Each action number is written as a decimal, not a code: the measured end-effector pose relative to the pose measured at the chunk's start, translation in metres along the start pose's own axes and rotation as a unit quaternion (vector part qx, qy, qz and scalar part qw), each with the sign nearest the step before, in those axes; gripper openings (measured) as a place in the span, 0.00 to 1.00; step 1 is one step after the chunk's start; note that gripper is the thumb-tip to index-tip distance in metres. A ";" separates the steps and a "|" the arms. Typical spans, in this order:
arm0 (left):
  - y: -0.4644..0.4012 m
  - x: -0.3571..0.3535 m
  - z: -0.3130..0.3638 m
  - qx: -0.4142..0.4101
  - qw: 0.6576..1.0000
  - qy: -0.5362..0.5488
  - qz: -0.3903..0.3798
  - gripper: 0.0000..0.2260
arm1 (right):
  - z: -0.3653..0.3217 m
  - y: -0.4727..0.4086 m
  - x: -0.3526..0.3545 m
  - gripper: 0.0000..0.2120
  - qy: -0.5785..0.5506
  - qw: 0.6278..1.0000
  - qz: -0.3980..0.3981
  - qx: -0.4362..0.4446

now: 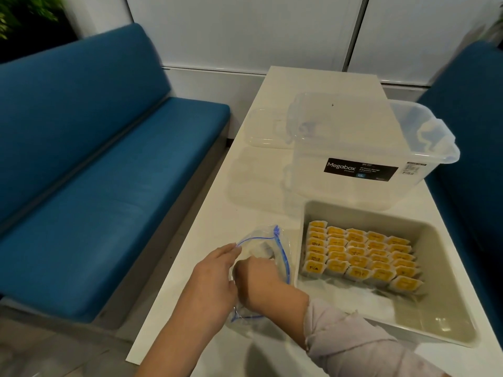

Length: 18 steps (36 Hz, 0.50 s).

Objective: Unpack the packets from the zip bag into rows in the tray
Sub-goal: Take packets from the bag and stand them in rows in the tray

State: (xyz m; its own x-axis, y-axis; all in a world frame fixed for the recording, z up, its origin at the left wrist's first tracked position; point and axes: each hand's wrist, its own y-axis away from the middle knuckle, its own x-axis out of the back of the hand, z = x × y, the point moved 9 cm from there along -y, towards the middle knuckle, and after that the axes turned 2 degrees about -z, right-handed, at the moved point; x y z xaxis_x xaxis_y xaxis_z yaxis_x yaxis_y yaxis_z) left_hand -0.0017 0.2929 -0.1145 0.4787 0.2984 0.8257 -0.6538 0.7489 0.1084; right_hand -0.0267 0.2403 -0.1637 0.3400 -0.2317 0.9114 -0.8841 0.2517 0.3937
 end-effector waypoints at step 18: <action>0.002 -0.002 -0.010 0.009 1.000 0.013 -0.012 0.27 | 0.024 0.019 0.035 0.08 -0.104 0.994 0.030 0.005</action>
State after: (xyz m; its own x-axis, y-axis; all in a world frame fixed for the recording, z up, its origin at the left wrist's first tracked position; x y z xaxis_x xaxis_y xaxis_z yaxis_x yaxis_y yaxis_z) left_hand 0.0017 0.2998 -0.1210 0.5096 0.2954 0.8081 -0.6520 0.7454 0.1387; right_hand -0.0388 0.2146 -0.1271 0.2142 -0.4065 0.8882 -0.9039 0.2622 0.3381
